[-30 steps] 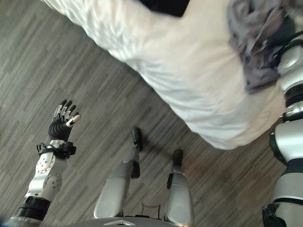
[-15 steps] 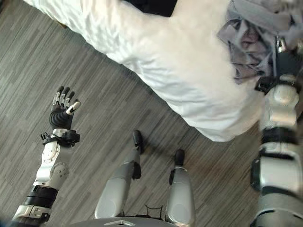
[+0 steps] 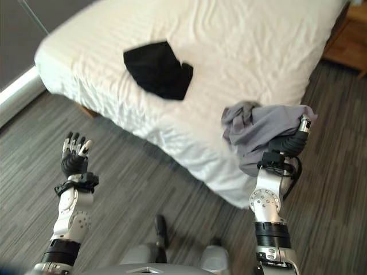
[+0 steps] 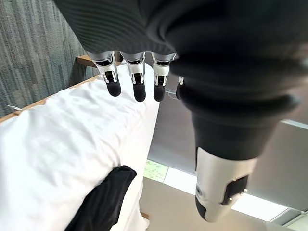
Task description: Pick up bed clothes into laundry basket.
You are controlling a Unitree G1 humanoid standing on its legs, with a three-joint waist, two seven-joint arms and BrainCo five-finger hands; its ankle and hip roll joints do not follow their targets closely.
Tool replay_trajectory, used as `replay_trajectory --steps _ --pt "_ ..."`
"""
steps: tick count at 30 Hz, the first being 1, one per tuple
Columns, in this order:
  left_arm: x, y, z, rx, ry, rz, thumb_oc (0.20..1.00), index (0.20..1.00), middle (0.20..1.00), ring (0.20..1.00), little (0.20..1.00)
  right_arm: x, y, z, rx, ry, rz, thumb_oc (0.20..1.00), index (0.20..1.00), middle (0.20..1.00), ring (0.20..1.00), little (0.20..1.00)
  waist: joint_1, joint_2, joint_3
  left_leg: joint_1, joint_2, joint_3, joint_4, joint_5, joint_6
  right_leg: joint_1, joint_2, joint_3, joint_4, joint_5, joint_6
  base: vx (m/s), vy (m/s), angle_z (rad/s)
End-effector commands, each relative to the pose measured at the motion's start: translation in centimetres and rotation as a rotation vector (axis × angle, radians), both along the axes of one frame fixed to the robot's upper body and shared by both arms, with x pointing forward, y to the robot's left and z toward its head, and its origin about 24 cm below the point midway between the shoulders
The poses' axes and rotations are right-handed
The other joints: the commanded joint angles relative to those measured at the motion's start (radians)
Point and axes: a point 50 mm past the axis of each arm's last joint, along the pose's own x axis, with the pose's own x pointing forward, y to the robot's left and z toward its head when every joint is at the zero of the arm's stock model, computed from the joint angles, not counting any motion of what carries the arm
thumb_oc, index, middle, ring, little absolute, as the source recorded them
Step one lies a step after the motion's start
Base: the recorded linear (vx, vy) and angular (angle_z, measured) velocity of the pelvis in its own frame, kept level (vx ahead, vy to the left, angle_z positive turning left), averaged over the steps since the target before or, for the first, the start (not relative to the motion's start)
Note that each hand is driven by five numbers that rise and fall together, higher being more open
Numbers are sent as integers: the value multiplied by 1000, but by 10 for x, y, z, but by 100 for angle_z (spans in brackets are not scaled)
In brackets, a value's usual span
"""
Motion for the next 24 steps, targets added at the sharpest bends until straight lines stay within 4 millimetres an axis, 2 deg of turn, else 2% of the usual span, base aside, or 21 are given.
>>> replay_trajectory --steps 1,3,6,9,11,12,16,18,21,24 --pt "6 24 29 135 -97 27 1000 1000 1000 1000 1000 -4 -18 34 -74 -127 -93 200 200 200 200 200 -12 -70 6 145 75 34 4 -115 -74 5 -65 6 -203 253 7 39 -30 5" --pt "2 33 23 161 -53 38 1000 1000 1000 1000 1000 -7 -30 45 -108 -145 -139 200 200 200 200 200 -10 -86 -30 174 77 40 4 -125 -70 25 -62 7 -198 246 9 43 -36 1" --pt "1 33 22 165 -49 37 1000 1000 1000 1000 1000 -9 -33 47 -126 -146 -147 200 200 200 200 200 -9 -91 -37 184 77 45 4 -128 -69 35 -61 10 -198 242 9 21 -10 -4" --pt "-3 35 20 156 -46 39 1000 1000 1000 1000 1000 -17 -45 63 -189 -172 -192 200 200 200 200 200 -15 -104 -61 203 84 53 4 -135 -70 51 -54 11 -199 239 6 2 -25 -7" --pt "-3 37 20 155 -43 47 1000 1000 1000 1000 1000 -18 -46 70 -201 -198 -199 200 200 200 200 200 -18 -104 -65 207 86 57 4 -135 -70 52 -52 12 -200 240 6 -22 -13 -10" --pt "-4 38 19 156 -36 54 1000 1000 1000 1000 1000 -21 -46 81 -214 -244 -213 200 200 200 200 200 -23 -106 -71 216 87 68 4 -136 -69 51 -49 14 -199 241 7 -21 4 -19" --pt "-6 43 21 157 -48 76 1000 1000 1000 1000 1000 -38 -51 95 -258 -316 -269 200 200 200 200 200 -39 -103 -75 232 90 88 4 -141 -68 52 -46 26 -189 240 7 -14 4 -18" --pt "-6 44 22 158 -52 81 1000 1000 1000 1000 1000 -43 -52 95 -269 -313 -293 200 200 200 200 200 -43 -103 -77 237 91 92 4 -144 -67 53 -46 27 -188 240 8 -5 3 -19" --pt "-10 47 23 157 -63 98 1000 1000 1000 1000 1000 -66 -70 86 -328 -238 -414 200 200 200 200 200 -74 -98 -77 243 91 101 4 -148 -65 47 -43 36 -169 236 7 1 13 -6" --pt "-11 46 22 157 -60 97 1000 1000 1000 1000 1000 -70 -75 78 -331 -189 -451 200 200 200 200 200 -83 -97 -78 248 91 105 4 -150 -64 46 -43 39 -165 235 8 5 8 -9"
